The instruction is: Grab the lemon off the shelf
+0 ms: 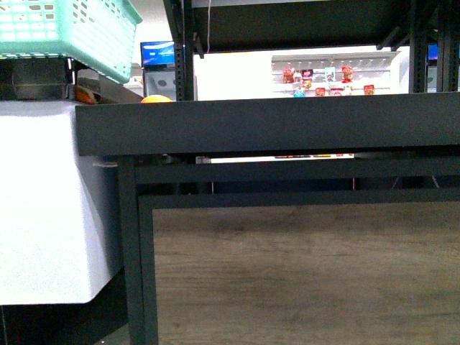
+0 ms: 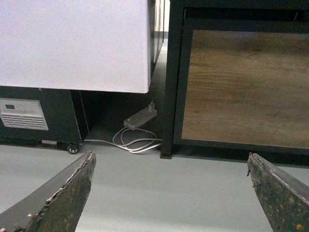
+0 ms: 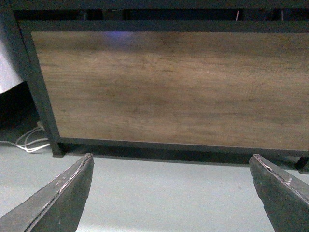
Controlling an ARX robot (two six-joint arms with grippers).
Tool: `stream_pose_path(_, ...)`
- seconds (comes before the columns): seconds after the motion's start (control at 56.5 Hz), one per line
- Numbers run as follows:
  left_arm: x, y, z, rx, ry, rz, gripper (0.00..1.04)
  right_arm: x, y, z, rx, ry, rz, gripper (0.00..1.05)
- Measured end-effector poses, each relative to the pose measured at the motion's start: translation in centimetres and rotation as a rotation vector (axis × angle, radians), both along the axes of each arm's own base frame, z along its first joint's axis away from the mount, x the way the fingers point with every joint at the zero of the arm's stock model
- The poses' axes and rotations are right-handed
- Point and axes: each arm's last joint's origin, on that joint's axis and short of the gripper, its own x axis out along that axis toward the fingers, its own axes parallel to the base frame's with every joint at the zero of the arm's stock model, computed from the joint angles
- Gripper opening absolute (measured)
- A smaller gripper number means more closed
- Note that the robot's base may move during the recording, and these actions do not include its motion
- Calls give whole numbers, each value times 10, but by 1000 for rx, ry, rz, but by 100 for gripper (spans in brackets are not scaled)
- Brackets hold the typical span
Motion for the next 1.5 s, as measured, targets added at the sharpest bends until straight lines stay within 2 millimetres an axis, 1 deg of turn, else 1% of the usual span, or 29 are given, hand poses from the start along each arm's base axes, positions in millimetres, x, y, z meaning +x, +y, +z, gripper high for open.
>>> stream_pose_path(1.504, 0, 0, 0, 0, 1, 0, 97, 0, 0, 0, 0, 2, 0, 97)
